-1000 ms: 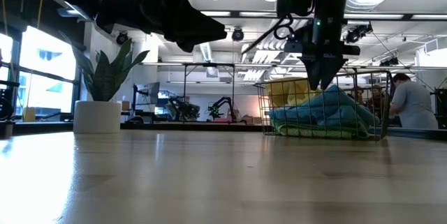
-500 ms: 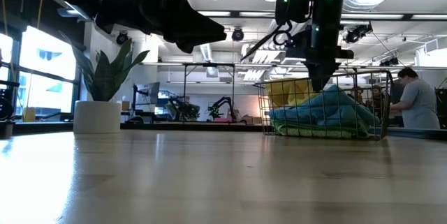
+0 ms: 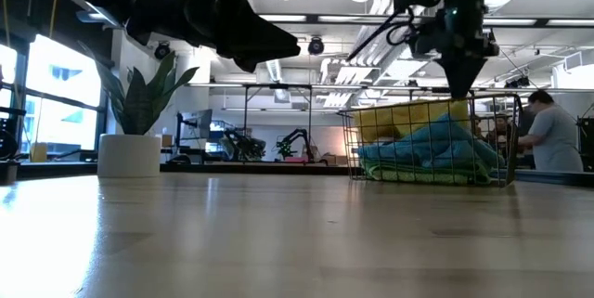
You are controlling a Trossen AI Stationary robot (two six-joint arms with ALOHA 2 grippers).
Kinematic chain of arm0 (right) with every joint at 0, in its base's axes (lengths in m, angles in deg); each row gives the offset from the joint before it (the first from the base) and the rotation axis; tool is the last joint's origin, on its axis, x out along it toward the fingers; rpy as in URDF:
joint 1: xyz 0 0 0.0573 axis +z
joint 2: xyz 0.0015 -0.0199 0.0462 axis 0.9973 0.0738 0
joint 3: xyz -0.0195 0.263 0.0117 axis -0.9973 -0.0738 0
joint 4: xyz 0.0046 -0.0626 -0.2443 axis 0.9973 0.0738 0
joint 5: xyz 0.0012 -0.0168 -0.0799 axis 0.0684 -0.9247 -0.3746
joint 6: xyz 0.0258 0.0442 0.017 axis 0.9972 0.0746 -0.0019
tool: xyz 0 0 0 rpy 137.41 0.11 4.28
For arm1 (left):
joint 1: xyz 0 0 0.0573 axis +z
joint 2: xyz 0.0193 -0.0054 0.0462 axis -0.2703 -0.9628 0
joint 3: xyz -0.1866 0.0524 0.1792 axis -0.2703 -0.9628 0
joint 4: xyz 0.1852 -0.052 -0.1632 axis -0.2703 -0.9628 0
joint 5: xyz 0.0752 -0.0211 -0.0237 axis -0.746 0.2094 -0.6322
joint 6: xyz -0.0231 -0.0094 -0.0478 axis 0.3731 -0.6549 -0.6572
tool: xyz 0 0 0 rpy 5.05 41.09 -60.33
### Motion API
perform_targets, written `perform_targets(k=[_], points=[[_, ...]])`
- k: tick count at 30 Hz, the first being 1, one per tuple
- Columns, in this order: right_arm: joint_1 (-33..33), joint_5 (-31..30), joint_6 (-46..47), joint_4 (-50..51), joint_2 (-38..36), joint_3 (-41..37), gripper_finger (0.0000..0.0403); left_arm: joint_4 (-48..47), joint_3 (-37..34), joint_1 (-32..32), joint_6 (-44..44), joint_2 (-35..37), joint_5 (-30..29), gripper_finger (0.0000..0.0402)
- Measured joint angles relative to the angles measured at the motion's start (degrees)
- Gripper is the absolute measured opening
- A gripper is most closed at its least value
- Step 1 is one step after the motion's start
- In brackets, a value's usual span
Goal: Fold microfiber towels
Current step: Put the folded yellow microfiber towel into the wire basket, then return to Home Position
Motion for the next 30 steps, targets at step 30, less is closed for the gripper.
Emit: perform_targets(k=[30], points=[[9.4, 2.1, 1.6, 11.5, -2.1, 7.9, 0.0122, -0.8, 0.0, 0.0, -3.0, 4.7, 0.0, 0.0129]])
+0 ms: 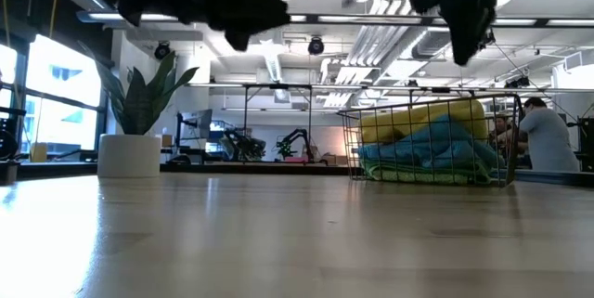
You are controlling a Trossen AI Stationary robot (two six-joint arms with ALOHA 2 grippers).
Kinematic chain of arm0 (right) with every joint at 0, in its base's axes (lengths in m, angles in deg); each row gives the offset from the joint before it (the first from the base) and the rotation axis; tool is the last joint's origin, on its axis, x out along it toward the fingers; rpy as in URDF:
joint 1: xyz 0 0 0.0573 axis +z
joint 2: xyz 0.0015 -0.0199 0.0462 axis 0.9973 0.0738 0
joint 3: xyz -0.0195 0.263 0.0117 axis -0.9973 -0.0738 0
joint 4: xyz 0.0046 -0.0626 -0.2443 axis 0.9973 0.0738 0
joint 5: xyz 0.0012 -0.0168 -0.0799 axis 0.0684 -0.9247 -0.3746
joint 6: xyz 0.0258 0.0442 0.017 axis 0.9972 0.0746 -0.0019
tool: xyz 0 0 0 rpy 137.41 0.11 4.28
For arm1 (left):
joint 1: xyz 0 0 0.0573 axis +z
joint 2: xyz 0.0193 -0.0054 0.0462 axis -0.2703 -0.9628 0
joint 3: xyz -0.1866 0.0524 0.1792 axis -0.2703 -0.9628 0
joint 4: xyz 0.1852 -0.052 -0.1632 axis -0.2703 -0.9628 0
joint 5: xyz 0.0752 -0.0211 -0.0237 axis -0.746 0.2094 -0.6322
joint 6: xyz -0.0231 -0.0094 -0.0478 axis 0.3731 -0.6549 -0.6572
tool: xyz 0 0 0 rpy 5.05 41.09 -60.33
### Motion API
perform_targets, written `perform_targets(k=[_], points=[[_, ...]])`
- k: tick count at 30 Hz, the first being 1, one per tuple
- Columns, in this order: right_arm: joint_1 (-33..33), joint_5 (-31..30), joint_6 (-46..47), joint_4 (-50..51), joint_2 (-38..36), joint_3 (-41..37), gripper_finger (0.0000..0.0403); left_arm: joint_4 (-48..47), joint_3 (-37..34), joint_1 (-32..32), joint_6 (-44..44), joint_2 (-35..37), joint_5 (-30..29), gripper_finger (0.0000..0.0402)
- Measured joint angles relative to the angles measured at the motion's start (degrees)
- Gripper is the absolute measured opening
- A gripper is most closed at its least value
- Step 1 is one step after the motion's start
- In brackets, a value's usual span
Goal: Fold microfiber towels
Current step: Return to Home Position
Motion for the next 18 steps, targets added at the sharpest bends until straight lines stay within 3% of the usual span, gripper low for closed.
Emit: perform_targets(k=[7, 14, 18], points=[[9.4, -9.9, -12.2, -12.6, -5.3, 1.1, 0.0124, -16.1, 0.0, -0.9, 0.0, 14.2, 0.0, 0.0129], [18.4, -19.4, -11.8, -29.4, -16.3, -11.4, 0.0124, -28.9, -0.1, -6.0, -5.0, 25.8, -0.6, 0.0129], [21.4, -19.3, -12.2, -42.0, -23.5, -22.0, 0.0124, -30.9, -2.2, -13.2, -7.0, 30.4, -7.1, 0.0129]])
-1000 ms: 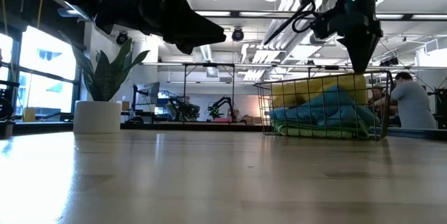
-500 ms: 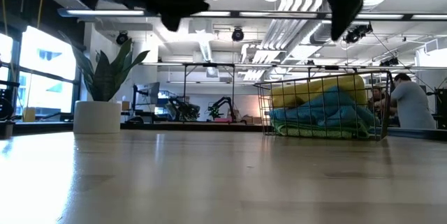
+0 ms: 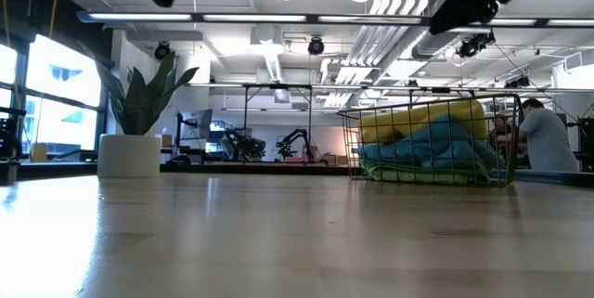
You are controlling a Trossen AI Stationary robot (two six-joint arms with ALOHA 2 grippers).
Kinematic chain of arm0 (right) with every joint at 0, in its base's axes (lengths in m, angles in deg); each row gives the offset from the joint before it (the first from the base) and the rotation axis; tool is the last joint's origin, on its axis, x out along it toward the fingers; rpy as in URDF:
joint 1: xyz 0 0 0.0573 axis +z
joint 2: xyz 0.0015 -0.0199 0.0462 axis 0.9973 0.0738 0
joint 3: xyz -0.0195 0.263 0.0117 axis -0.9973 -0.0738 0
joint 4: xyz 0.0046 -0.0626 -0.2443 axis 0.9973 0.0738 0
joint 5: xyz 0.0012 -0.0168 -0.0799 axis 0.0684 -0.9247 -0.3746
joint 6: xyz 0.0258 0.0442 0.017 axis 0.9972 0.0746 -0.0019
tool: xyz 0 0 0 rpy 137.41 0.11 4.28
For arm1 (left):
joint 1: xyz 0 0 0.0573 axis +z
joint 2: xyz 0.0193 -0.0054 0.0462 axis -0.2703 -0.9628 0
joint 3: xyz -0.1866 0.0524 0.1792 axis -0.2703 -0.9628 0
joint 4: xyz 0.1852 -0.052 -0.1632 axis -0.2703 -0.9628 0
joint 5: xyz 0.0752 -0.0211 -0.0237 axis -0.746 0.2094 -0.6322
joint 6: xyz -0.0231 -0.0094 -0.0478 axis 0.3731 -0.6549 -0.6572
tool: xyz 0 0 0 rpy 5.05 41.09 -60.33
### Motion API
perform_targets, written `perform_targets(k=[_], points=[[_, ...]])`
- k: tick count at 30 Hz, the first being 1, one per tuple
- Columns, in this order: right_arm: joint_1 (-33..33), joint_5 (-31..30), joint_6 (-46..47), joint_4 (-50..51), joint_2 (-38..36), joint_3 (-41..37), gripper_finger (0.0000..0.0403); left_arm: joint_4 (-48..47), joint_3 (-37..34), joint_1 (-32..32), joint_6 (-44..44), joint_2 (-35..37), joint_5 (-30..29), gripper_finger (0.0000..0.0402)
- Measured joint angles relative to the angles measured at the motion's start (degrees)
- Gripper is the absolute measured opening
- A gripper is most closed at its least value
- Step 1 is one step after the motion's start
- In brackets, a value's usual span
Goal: Fold microfiber towels
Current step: Return to Home Position
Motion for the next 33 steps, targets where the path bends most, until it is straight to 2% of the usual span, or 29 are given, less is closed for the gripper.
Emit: perform_targets(k=[7, 10, 20, 26, 33], points=[[2.7, 1.0, -3.4, -18.7, -9.7, -15.7, 0.0124, 4.8, -6.6, -13.0, -0.5, 6.2, -22.4, 0.0129], [2.8, 1.0, -4.0, -23.2, -12.6, -20.0, 0.0124, 8.9, -10.1, -16.5, -0.5, 8.0, -29.0, 0.0129], [2.8, 2.0, -4.9, -31.4, -17.4, -30.0, 0.0124, 15.2, -18.8, -18.3, -4.8, 8.9, -36.5, 0.0129], [2.8, 2.1, -6.5, -36.6, -17.6, -35.0, 0.0124, 15.7, -20.0, -18.3, -6.5, 8.9, -40.7, 0.0129], [2.7, 2.7, -10.3, -51.1, -20.4, -43.8, 0.0124, 15.7, -20.0, -18.3, -6.5, 8.9, -41.0, 0.0129]])
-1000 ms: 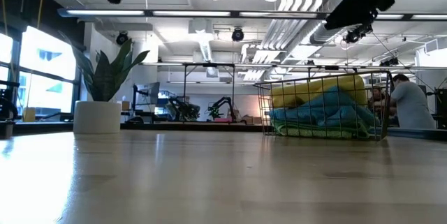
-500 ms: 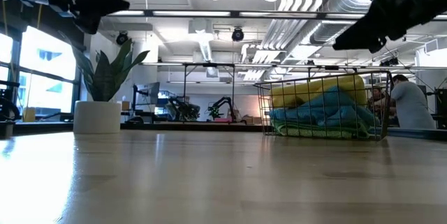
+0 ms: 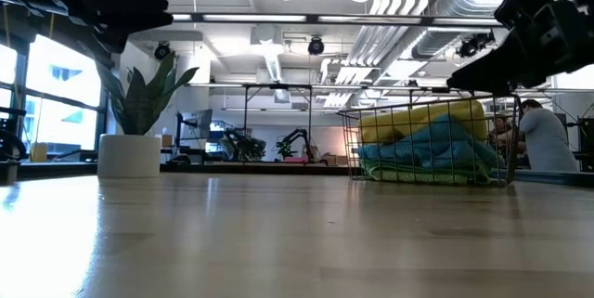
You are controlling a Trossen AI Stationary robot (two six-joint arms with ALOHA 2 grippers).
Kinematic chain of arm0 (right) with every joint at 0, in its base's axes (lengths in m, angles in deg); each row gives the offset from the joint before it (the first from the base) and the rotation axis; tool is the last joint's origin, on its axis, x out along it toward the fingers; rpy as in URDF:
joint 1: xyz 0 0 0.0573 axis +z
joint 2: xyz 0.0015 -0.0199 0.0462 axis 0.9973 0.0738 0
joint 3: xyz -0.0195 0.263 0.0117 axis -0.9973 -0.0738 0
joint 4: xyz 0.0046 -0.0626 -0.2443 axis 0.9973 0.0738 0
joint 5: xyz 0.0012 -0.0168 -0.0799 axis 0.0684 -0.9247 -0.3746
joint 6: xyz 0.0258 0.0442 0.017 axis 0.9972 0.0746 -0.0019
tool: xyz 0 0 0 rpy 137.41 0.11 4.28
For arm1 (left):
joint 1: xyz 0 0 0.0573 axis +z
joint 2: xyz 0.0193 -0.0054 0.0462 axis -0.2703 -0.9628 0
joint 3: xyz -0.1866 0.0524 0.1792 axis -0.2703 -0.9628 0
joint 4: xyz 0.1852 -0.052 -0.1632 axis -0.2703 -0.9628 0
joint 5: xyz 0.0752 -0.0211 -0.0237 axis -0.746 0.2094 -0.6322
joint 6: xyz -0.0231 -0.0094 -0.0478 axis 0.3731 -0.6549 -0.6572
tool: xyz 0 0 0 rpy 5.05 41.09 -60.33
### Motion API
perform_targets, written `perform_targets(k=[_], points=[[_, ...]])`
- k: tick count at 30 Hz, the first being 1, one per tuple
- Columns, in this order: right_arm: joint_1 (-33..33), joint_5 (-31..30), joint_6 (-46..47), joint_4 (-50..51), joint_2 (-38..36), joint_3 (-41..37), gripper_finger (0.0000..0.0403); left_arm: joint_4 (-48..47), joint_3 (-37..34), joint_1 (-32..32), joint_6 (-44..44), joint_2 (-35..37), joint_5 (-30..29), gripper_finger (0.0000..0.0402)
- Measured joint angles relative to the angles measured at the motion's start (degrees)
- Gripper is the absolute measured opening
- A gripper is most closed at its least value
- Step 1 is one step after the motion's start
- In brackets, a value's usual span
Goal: Fold microfiber towels
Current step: Return to Home Position
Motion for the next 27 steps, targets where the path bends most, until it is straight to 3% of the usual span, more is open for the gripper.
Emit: perform_targets(k=[5, 12, 15, 18, 24, 27], points=[[0.0, 0.0, -1.4, -6.7, -3.9, -5.4, 0.0124, -0.5, 0.0, 0.0, 0.0, -0.1, -0.2, 0.0129], [0.0, -0.1, -1.1, -4.9, -6.7, -5.9, 0.0124, -0.6, 0.0, 0.0, 0.0, -0.1, 0.4, 0.0129], [0.0, 0.1, 3.2, -4.1, -6.8, -5.9, 0.0124, -0.6, 0.0, 0.0, 0.0, -0.1, 0.5, 0.0129], [0.0, 4.9, 7.5, -2.8, -6.8, -5.8, 0.0124, -0.6, 0.0, 0.0, 0.0, -0.1, 0.5, 0.0129], [0.0, 19.1, 7.5, -2.2, -6.7, -6.0, 0.0124, -0.6, 0.0, 0.0, 0.0, -0.1, 0.5, 0.0129], [0.0, 22.5, 7.1, -5.3, -6.7, -6.0, 0.0124, -0.6, 0.0, 0.0, 0.0, -0.1, 0.5, 0.0129]])
